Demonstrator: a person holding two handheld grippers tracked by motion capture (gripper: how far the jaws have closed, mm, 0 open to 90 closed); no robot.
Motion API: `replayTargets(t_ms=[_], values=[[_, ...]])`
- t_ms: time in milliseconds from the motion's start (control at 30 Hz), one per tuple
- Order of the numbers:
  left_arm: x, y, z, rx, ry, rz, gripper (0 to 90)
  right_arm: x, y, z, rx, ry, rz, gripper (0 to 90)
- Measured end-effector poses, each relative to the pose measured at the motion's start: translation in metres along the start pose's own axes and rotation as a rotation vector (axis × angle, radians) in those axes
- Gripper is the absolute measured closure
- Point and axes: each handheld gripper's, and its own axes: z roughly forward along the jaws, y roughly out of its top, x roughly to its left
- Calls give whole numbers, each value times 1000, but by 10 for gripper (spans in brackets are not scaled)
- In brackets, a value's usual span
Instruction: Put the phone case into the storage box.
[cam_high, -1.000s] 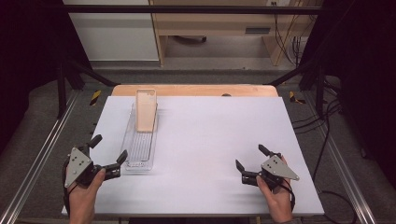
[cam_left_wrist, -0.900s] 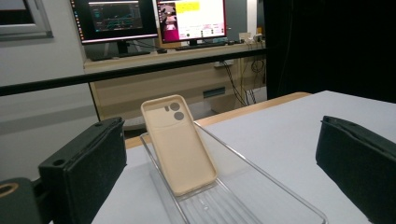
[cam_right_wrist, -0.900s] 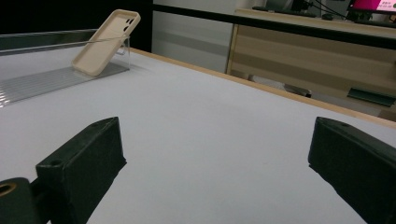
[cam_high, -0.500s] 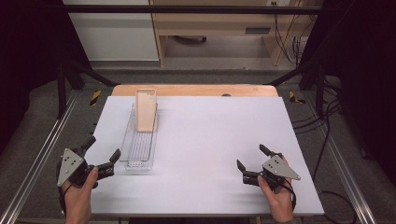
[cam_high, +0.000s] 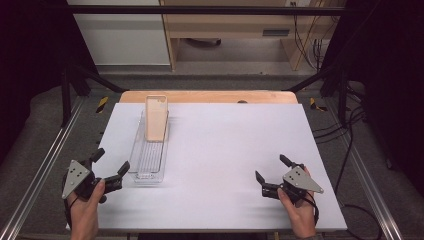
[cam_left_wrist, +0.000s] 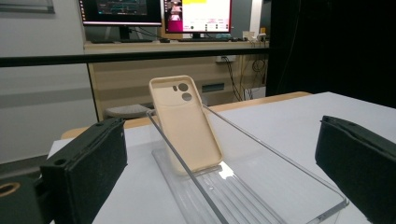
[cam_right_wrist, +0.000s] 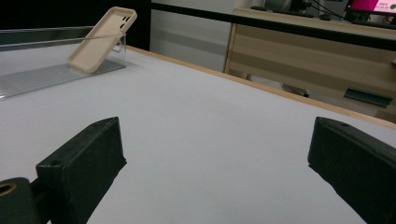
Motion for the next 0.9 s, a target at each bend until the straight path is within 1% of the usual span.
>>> replayTargets(t_ms=[33,100,267,367,433,500,567,667,767,900], values=[[0,-1,0,0,-3,-3,18,0,-1,0,2,6,-6,35],[0,-2,1,5,-4,2,18,0,-1,0,6,11,-12,35],[-3,-7,2,6,-8,6,21,-1,-1,0,7,12,-9,34],[-7,-12,2,13,-12,18,22,-1,-2,0,4,16,-10,32],[-10,-14,3,24,-19,34,22,-2,-2,0,2,20,-12,31],[-14,-17,4,27,-31,39,23,-3,-3,0,-5,25,-8,30],[-17,-20,4,33,-38,44,23,-4,-3,0,-13,21,-8,30],[-23,-23,5,54,-56,64,24,-7,-4,-1,-25,13,-2,30],[-24,-24,6,55,-60,75,23,-10,-5,-2,-33,7,1,30],[-21,-25,7,32,-42,40,23,-10,-7,1,-30,3,-16,29]])
